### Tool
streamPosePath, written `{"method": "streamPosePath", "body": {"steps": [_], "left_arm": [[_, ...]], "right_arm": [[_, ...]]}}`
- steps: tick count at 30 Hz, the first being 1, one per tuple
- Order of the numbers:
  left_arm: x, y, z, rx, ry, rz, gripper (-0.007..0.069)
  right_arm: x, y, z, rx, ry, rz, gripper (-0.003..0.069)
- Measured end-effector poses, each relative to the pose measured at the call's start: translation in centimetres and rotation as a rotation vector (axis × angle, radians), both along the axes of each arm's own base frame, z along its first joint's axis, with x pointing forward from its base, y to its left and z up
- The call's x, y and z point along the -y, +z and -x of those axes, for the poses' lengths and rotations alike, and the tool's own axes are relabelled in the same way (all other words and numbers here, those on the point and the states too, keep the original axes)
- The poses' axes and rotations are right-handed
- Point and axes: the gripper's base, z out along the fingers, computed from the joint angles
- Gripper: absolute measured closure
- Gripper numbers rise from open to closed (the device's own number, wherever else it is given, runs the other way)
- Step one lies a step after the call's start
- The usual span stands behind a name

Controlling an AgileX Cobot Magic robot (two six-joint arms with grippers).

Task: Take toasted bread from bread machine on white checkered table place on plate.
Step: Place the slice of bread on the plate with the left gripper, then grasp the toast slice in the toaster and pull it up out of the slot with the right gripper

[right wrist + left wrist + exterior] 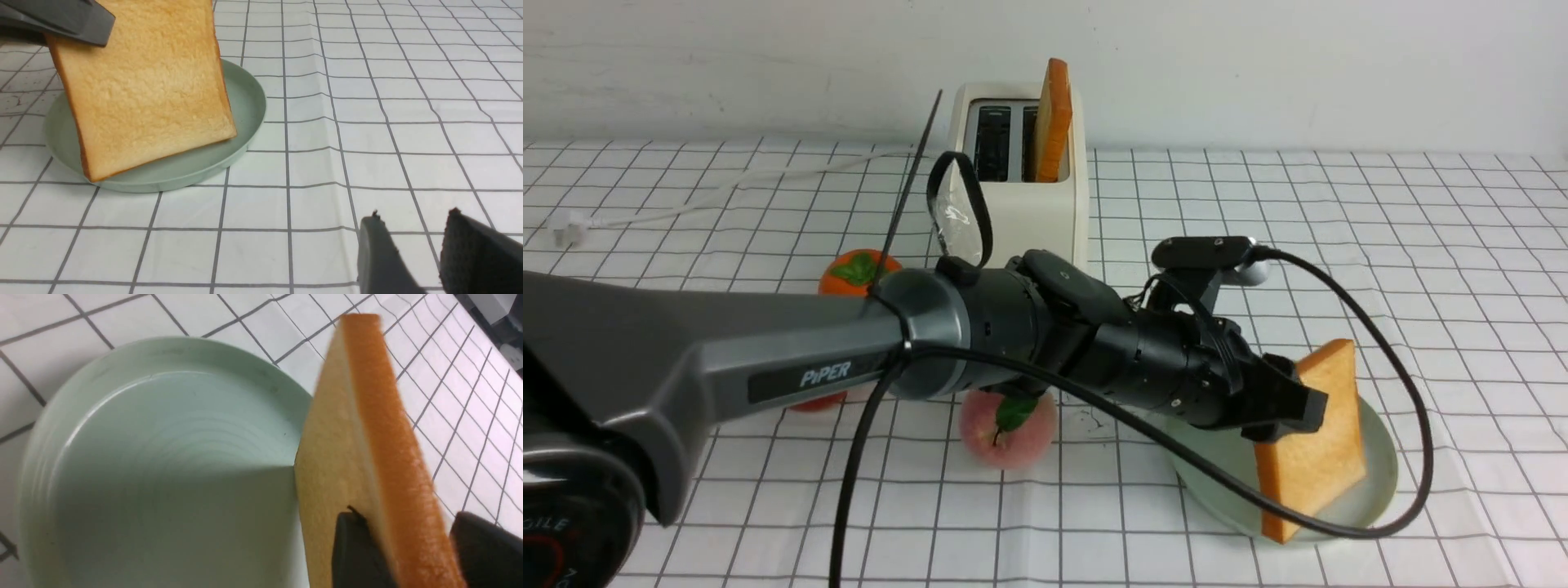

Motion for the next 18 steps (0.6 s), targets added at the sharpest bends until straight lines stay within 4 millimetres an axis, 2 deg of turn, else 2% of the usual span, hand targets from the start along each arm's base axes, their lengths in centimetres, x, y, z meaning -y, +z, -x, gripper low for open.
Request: {"method": "streamPosePath", "body": {"steps": [2,3,5,6,9,12,13,14,16,17,18], "left_arm": [[-0.1,0.5,0.1,0.020,-0.008,-0.005,0.0209],[-0.3,1.2,0.2,0.043,-0.010,-0.004,0.0147],[-0.6,2.9,0.4,0.089,-0.004,0.009,0.0099],[-0.7,3.2,0.4,0.096,0.000,0.010,0.0091],[-1.9,7.5,1.0,0.230,0.022,0.034,0.0055],[-2.9,10.7,1.7,0.331,0.043,0.050,0.0053],[-3.1,11.2,1.8,0.347,0.043,0.052,0.0055],[-3.7,12.8,2.4,0.388,0.047,0.069,0.0069],[-4.6,15.2,3.4,0.450,0.042,0.091,0.0131],[-4.7,15.6,3.6,0.459,0.042,0.097,0.0139],[-5.3,17.0,4.4,0.492,0.028,0.108,0.0214]], "right_arm": [[0.0,0.0,0.0,0.000,0.000,0.000,0.0418],[0.0,0.0,0.0,0.000,0.000,0.000,0.0418],[0.0,0.0,0.0,0.000,0.000,0.000,0.0418],[0.0,0.0,0.0,0.000,0.000,0.000,0.0418],[0.0,0.0,0.0,0.000,0.000,0.000,0.0418],[0.0,0.0,0.0,0.000,0.000,0.000,0.0418],[0.0,0.0,0.0,0.000,0.000,0.000,0.0418],[0.0,0.0,0.0,0.000,0.000,0.000,0.0418],[0.0,0.0,0.0,0.000,0.000,0.000,0.0418],[0.0,0.0,0.0,0.000,0.000,0.000,0.0418],[0.0,0.0,0.0,0.000,0.000,0.000,0.0418]]}}
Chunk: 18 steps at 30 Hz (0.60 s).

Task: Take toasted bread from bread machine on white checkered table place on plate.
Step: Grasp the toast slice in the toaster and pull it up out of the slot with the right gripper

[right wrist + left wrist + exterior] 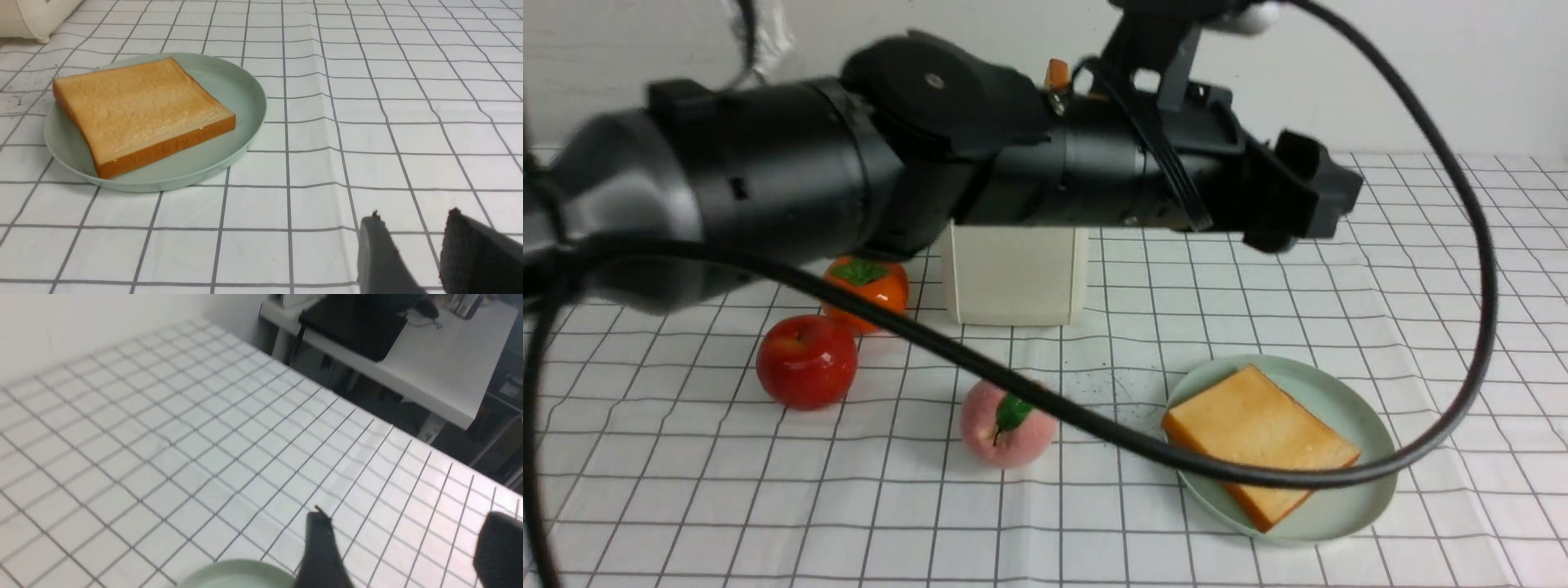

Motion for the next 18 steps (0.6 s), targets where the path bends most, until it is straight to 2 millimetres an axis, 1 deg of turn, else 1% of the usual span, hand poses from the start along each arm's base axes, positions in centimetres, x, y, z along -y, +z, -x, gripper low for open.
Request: {"method": "streamPosePath", "body": {"steps": [2,3,5,6,7,8,9,10,11,14,15,16,18], "left_arm": [[-0.9,2.0,1.3,0.037,-0.024,0.015,0.0363],[-1.5,3.1,2.2,0.043,-0.036,0.029,0.0466],[-2.5,4.2,3.4,0.049,-0.048,0.031,0.0594],[-2.7,4.5,3.7,0.043,-0.049,0.038,0.0603],[-3.5,5.1,4.6,0.037,-0.050,0.025,0.0638],[-3.5,5.2,4.7,0.027,-0.051,0.032,0.0638],[-4.3,5.3,5.4,0.006,-0.043,0.008,0.0638],[-4.6,5.3,5.7,-0.003,-0.035,-0.009,0.0638],[-5.3,4.9,6.0,-0.015,-0.011,-0.060,0.0638],[-6.7,3.9,6.6,-0.079,0.064,-0.119,0.0638],[-6.8,3.9,6.7,-0.096,0.076,-0.110,0.0638],[-7.6,3.3,7.1,-0.128,0.122,-0.119,0.0638],[-9.3,2.7,8.0,-0.142,0.204,-0.127,0.0638]], "right_arm": [[0.0,0.0,0.0,0.000,0.000,0.000,0.0418],[0.0,0.0,0.0,0.000,0.000,0.000,0.0418],[0.0,0.0,0.0,0.000,0.000,0.000,0.0418],[0.0,0.0,0.0,0.000,0.000,0.000,0.0418],[0.0,0.0,0.0,0.000,0.000,0.000,0.0418],[0.0,0.0,0.0,0.000,0.000,0.000,0.0418],[0.0,0.0,0.0,0.000,0.000,0.000,0.0418],[0.0,0.0,0.0,0.000,0.000,0.000,0.0418],[0.0,0.0,0.0,0.000,0.000,0.000,0.0418],[0.0,0.0,0.0,0.000,0.000,0.000,0.0418],[0.0,0.0,0.0,0.000,0.000,0.000,0.0418],[0.0,0.0,0.0,0.000,0.000,0.000,0.0418],[0.0,0.0,0.0,0.003,0.000,0.004,0.0418]]}}
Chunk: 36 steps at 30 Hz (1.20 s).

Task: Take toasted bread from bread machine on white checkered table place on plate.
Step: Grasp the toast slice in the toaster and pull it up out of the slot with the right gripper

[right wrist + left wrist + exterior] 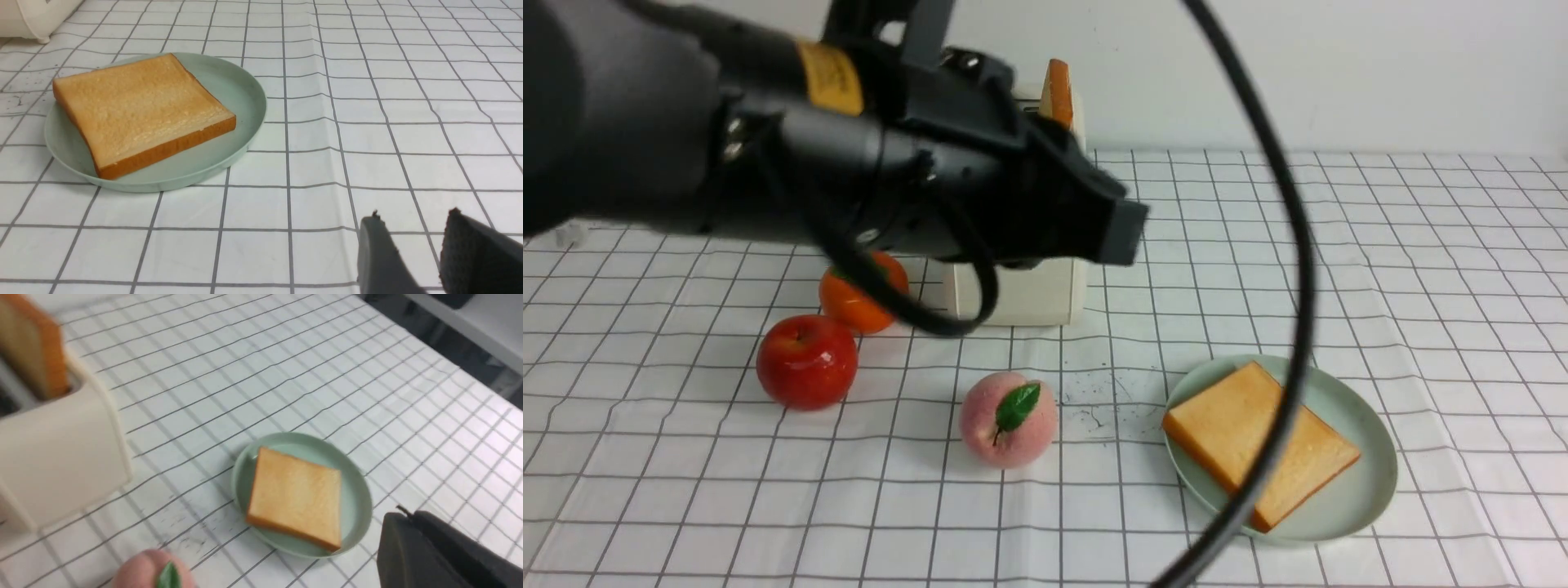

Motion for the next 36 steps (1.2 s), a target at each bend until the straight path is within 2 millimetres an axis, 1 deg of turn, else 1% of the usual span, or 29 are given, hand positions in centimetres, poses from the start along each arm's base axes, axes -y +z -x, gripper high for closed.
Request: {"method": "streamPosePath", "body": {"steps": [2,4,5,7,8,9,12,13,14,15,16,17,18,19,20,21,23,24,25,26,27,28,29,31,32,33,34,35,36], "left_arm": [[-1.6,-0.6,1.0,0.002,0.065,-0.009,0.0638],[-3.2,-1.3,2.0,-0.019,0.131,-0.011,0.0638],[-3.3,-1.2,2.1,-0.006,0.132,-0.014,0.0638],[-5.5,-1.9,3.6,-0.037,0.229,-0.012,0.0638],[-6.1,-2.0,3.9,-0.031,0.246,-0.018,0.0638],[-7.5,-2.7,4.8,-0.057,0.313,-0.019,0.0638],[-9.6,-3.2,6.3,-0.054,0.393,-0.015,0.0638],[-9.7,-3.4,6.4,-0.061,0.399,-0.016,0.0638],[-10.3,-3.5,6.8,-0.062,0.414,-0.015,0.0638],[-10.9,-3.6,7.4,-0.062,0.428,-0.011,0.0638],[-11.0,-3.5,7.5,-0.059,0.429,-0.008,0.0638],[-11.5,-3.5,7.9,-0.062,0.441,-0.006,0.0638],[-11.7,-3.5,8.1,-0.060,0.445,-0.003,0.0638],[-11.8,-3.4,8.3,-0.060,0.447,0.000,0.0638],[-11.9,-3.4,8.3,-0.059,0.448,0.001,0.0638],[-12.0,-3.4,8.4,-0.059,0.450,0.001,0.0638],[-12.0,-3.4,8.4,-0.064,0.453,-0.004,0.0638],[-12.1,-3.5,8.4,-0.068,0.456,-0.009,0.0638],[-12.1,-3.5,8.4,-0.072,0.459,-0.013,0.0638],[-12.2,-3.6,8.4,-0.079,0.464,-0.021,0.0638],[-12.2,-3.7,8.5,-0.083,0.466,-0.026,0.0638],[-12.3,-3.7,8.5,-0.089,0.471,-0.040,0.0638],[-12.3,-3.8,8.5,-0.089,0.471,-0.043,0.0638],[-12.5,-3.9,8.6,-0.091,0.469,-0.077,0.0638],[-12.5,-3.9,8.7,-0.088,0.468,-0.082,0.0638],[-12.6,-3.8,8.8,-0.084,0.466,-0.081,0.0638],[-12.7,-3.8,8.8,-0.081,0.466,-0.078,0.0638],[-12.7,-3.8,8.8,-0.081,0.466,-0.077,0.0638],[-12.9,-3.7,9.0,-0.075,0.465,-0.070,0.0638]], "right_arm": [[0.0,0.1,-0.1,0.018,-0.003,-0.021,0.0418],[-0.2,0.3,-0.2,0.057,-0.012,-0.125,0.0418],[-0.3,0.3,-0.2,0.061,-0.011,-0.144,0.0418],[-0.4,1.3,-0.4,0.158,-0.032,-0.363,0.0418],[-0.4,1.4,-0.4,0.166,-0.035,-0.388,0.0418],[-0.4,2.1,-0.4,0.236,-0.048,-0.530,0.0418],[-0.2,3.0,-0.4,0.334,-0.066,-0.685,0.0418],[-0.2,3.0,-0.4,0.337,-0.067,-0.695,0.0418],[-0.2,3.3,-0.4,0.339,-0.067,-0.725,0.0418],[-0.4,4.2,-0.3,0.316,-0.054,-0.749,0.0421],[-0.4,4.1,-0.3,0.304,-0.054,-0.749,0.0422],[-0.8,5.7,-0.2,0.246,-0.030,-0.736,0.0443],[-1.0,6.5,-0.5,0.193,-0.019,-0.705,0.0459],[-1.2,7.9,-0.8,0.133,0.002,-0.652,0.0484],[-1.6,9.9,-1.4,0.049,0.042,-0.575,0.0515],[-1.9,11.1,-1.9,-0.010,0.067,-0.522,0.0542],[-2.5,13.4,-3.6,-0.151,0.128,-0.415,0.0580],[-2.9,14.3,-5.0,-0.244,0.161,-0.360,0.0605],[-3.2,15.5,-6.0,-0.300,0.188,-0.331,0.0619],[-3.5,16.4,-7.4,-0.363,0.211,-0.305,0.0634],[-3.8,16.6,-8.6,-0.411,0.226,-0.290,0.0642],[-4.2,17.8,-10.5,-0.457,0.260,-0.278,0.0650],[-4.3,17.9,-10.8,-0.464,0.266,-0.278,0.0650],[-5.6,19.3,-15.0,-0.520,0.350,-0.277,0.0653],[-6.4,19.7,-16.5,-0.527,0.388,-0.278,0.0653],[-7.3,19.8,-17.9,-0.544,0.418,-0.274,0.0653],[-8.7,20.5,-19.2,-0.537,0.465,-0.263,0.0653],[-8.7,20.5,-19.2,-0.536,0.465,-0.263,0.0653],[-11.0,21.0,-21.2,-0.539,0.526,-0.241,0.0653]]}}
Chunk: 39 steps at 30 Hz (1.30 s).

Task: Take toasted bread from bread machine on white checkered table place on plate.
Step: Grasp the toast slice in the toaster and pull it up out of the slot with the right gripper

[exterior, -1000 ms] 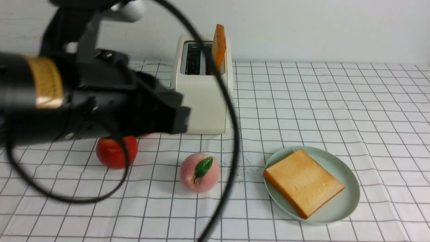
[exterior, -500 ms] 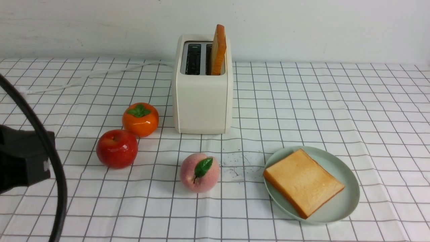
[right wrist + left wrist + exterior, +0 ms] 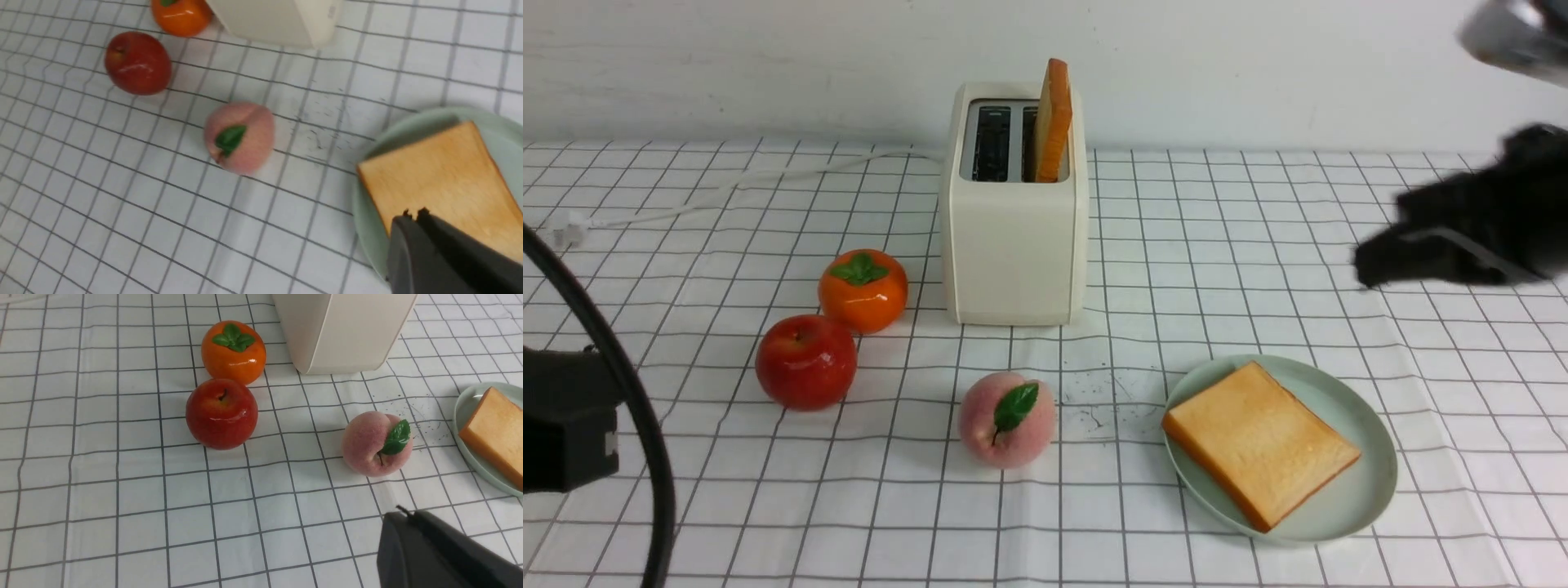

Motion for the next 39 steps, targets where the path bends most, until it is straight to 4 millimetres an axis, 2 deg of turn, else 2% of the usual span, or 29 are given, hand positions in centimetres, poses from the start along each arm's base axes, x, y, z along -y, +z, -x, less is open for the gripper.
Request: {"method": "streamPosePath", "body": {"steps": [1,2,4,6,7,8,9,10,11,13,14,15,17,18,20,22,24,28,31,32,33,34,35,36,37,39], "left_arm": [[-0.1,0.0,0.1,0.003,0.000,0.002,0.0638],[-0.2,0.2,0.2,0.011,0.000,0.007,0.0638],[-0.3,0.2,0.3,0.009,0.002,0.005,0.0638],[-0.4,0.1,0.4,0.006,0.004,0.003,0.0638],[-0.4,0.1,0.4,0.004,0.005,0.001,0.0638],[-0.4,0.1,0.4,0.003,0.005,0.001,0.0638],[-0.4,0.1,0.4,0.002,0.006,0.000,0.0638],[-0.4,0.1,0.4,0.000,0.007,-0.001,0.0638],[-0.4,0.1,0.4,0.000,0.007,-0.001,0.0638],[-0.4,0.1,0.4,0.000,0.007,-0.002,0.0638],[-0.4,0.1,0.4,-0.001,0.008,-0.002,0.0638],[-0.4,0.1,0.4,-0.001,0.008,-0.002,0.0638],[-0.4,0.1,0.4,-0.001,0.007,-0.003,0.0638],[-0.4,0.1,0.4,-0.001,0.007,-0.003,0.0638],[-0.4,0.1,0.4,0.000,0.006,-0.006,0.0638],[-0.4,0.1,0.4,0.000,0.005,-0.007,0.0638],[-0.4,0.1,0.4,0.002,0.002,-0.012,0.0638],[-0.4,0.0,0.4,0.004,-0.003,-0.021,0.0638],[-0.4,0.0,0.4,0.004,-0.003,-0.021,0.0638],[-0.4,0.0,0.4,0.004,-0.003,-0.021,0.0638],[-0.4,0.0,0.4,0.004,-0.003,-0.021,0.0638],[-0.4,0.0,0.4,0.004,-0.003,-0.021,0.0638],[-0.4,0.0,0.4,0.004,-0.003,-0.021,0.0638],[-0.4,0.0,0.4,0.004,-0.003,-0.022,0.0638],[-0.4,0.0,0.4,0.004,-0.003,-0.022,0.0638],[-0.4,0.0,0.4,0.004,-0.003,-0.022,0.0638]], "right_arm": [[-0.4,-0.3,-0.5,-0.011,0.007,0.004,0.0653],[-3.4,0.4,-2.6,0.016,0.072,0.022,0.0653],[-6.0,0.6,-4.6,0.034,0.107,0.041,0.0647],[-7.4,0.7,-6.0,0.047,0.116,0.052,0.0641],[-8.7,0.8,-7.6,0.059,0.108,0.062,0.0629],[-8.9,0.8,-8.1,0.062,0.103,0.065,0.0620],[-9.8,0.8,-9.8,0.079,0.074,0.070,0.0594],[-10.3,0.9,-10.9,0.088,0.048,0.069,0.0565],[-10.4,0.9,-11.1,0.089,0.043,0.068,0.0553],[-11.2,1.0,-13.2,0.110,-0.006,0.049,0.0466],[-11.2,1.0,-13.3,0.111,-0.009,0.047,0.0458],[-11.7,0.8,-14.4,0.122,-0.031,0.025,0.0377],[-12.3,0.2,-15.7,0.136,-0.051,0.008,0.0287],[-12.4,0.0,-15.9,0.138,-0.055,0.005,0.0278],[-13.1,-1.4,-17.3,0.156,-0.073,-0.004,0.0191],[-13.5,-2.9,-18.6,0.181,-0.096,-0.003,0.0153],[-13.7,-4.0,-19.4,0.203,-0.112,0.003,0.0146],[-13.9,-5.8,-20.8,0.241,-0.154,0.017,0.0188],[-13.9,-6.0,-21.2,0.266,-0.167,0.017,0.0249],[-14.0,-6.1,-21.4,0.278,-0.173,0.008,0.0293],[-14.0,-6.1,-21.4,0.279,-0.174,0.006,0.0300],[-14.0,-6.2,-21.5,0.282,-0.176,0.003,0.0375],[-14.0,-6.2,-21.5,0.283,-0.176,0.003,0.0375],[-14.1,-6.2,-21.5,0.285,-0.176,0.001,0.0416],[-14.1,-6.2,-21.6,0.289,-0.177,-0.002,0.0487],[-14.1,-6.2,-21.6,0.292,-0.179,-0.005,0.0548]]}}
